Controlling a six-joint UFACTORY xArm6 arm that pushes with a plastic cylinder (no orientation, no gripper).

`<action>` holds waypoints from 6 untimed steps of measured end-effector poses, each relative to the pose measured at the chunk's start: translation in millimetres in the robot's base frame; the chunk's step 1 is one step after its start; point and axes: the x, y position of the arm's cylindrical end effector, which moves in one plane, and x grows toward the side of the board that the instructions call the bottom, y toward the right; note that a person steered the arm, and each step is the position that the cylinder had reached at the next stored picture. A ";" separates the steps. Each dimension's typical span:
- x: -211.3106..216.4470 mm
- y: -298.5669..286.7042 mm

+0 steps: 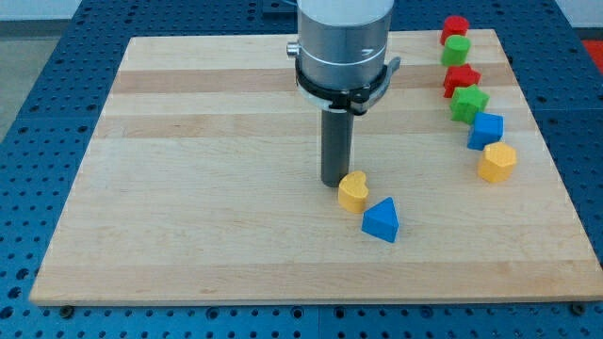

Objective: Push the yellow heart into blue triangle

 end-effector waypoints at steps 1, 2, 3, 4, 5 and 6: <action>4.3 -12.1; 12.7 -18.0; 16.7 -16.4; 16.7 0.1; 16.8 19.1; 18.9 32.9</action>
